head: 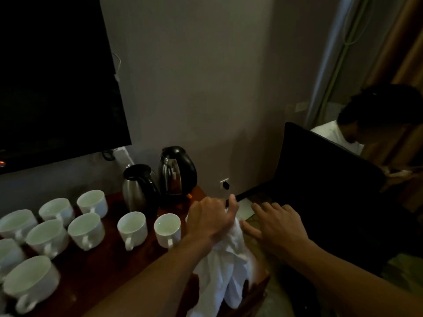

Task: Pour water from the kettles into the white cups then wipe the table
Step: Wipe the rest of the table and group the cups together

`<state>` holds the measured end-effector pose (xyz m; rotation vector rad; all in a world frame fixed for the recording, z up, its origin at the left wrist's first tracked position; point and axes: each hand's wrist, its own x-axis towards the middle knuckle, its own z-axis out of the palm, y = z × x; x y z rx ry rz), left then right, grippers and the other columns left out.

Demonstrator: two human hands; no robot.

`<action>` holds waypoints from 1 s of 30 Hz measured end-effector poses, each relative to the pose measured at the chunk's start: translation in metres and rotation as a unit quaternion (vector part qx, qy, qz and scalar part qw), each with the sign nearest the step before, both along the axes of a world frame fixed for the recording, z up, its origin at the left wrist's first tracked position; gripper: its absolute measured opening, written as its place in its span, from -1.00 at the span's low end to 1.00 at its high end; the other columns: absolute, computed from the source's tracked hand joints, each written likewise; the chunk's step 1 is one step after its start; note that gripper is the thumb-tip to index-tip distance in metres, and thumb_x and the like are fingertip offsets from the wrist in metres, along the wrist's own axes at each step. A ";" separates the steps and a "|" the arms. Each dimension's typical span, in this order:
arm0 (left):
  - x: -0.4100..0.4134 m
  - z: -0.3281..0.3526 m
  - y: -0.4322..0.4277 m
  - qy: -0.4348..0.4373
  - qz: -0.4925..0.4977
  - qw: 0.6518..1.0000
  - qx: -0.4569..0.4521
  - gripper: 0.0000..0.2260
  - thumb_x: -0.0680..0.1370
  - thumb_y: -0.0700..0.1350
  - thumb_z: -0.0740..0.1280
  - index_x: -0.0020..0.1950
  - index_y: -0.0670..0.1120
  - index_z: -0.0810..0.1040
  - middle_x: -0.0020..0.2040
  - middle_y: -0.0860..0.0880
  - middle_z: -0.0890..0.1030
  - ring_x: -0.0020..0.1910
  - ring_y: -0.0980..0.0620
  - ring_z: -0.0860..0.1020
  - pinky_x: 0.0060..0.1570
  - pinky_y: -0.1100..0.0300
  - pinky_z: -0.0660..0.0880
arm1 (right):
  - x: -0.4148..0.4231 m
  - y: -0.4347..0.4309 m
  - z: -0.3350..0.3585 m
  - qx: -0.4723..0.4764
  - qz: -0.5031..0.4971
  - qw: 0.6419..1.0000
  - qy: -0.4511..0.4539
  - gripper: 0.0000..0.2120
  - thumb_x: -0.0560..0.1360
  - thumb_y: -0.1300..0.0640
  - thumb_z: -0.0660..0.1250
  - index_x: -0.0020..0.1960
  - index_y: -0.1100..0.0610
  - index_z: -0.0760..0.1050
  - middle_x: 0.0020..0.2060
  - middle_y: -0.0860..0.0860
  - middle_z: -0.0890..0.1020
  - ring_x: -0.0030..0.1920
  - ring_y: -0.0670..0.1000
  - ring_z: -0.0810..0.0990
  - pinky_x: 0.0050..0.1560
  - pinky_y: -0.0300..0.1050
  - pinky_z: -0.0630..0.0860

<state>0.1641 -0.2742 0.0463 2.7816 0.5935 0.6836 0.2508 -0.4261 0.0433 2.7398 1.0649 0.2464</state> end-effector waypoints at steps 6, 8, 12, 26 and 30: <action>0.064 -0.070 -0.009 0.169 0.021 0.981 0.094 -0.47 0.62 0.14 -0.23 0.34 0.00 0.39 0.04 -0.11 0.57 -0.11 -0.05 0.43 -0.15 0.02 0.30 | 0.066 -0.012 -0.046 -0.031 0.048 0.994 0.098 -0.20 0.52 -0.50 -0.16 0.58 -0.06 0.16 0.50 0.01 0.38 0.47 0.05 0.36 0.42 0.01 0.28; 0.073 -0.095 -0.010 0.216 0.038 0.971 0.098 -0.61 0.66 0.02 0.12 0.47 0.01 0.15 0.14 -0.15 0.49 0.06 -0.13 0.45 -0.05 -0.03 0.37 | 0.078 -0.012 -0.062 -0.037 0.067 0.990 0.120 -0.15 0.47 -0.52 -0.21 0.58 -0.05 0.18 0.50 0.00 0.38 0.47 0.06 0.37 0.43 0.01 0.28; 0.078 -0.129 -0.005 0.239 0.119 0.964 0.016 -0.50 0.61 0.01 0.27 0.49 0.03 0.14 0.24 -0.15 0.40 0.23 -0.18 0.35 0.17 -0.10 0.32 | 0.090 -0.001 -0.091 -0.018 0.102 0.985 0.140 -0.28 0.56 -0.45 -0.16 0.52 -0.04 0.25 0.45 0.00 0.43 0.42 0.04 0.41 0.41 0.00 0.31; 0.069 -0.194 0.009 0.042 0.160 0.981 -0.097 -0.48 0.64 0.14 -0.13 0.39 0.06 0.50 0.36 -0.02 0.52 0.38 -0.01 0.43 0.47 -0.15 0.21 | 0.068 0.046 -0.176 0.080 0.078 0.910 0.399 0.01 0.27 -0.59 -0.47 0.63 -0.18 -0.21 0.64 -0.10 -0.03 0.61 -0.08 0.04 0.58 -0.02 0.08; 0.079 -0.198 0.033 0.050 0.150 0.985 -0.073 -0.45 0.65 0.15 -0.18 0.42 0.05 0.47 0.37 -0.04 0.51 0.37 -0.03 0.43 0.46 -0.18 0.21 | 0.081 0.067 -0.184 0.074 0.099 0.927 0.355 -0.09 0.36 -0.49 -0.42 0.63 -0.15 -0.18 0.64 -0.13 -0.05 0.61 -0.12 -0.06 0.61 -0.02 -0.06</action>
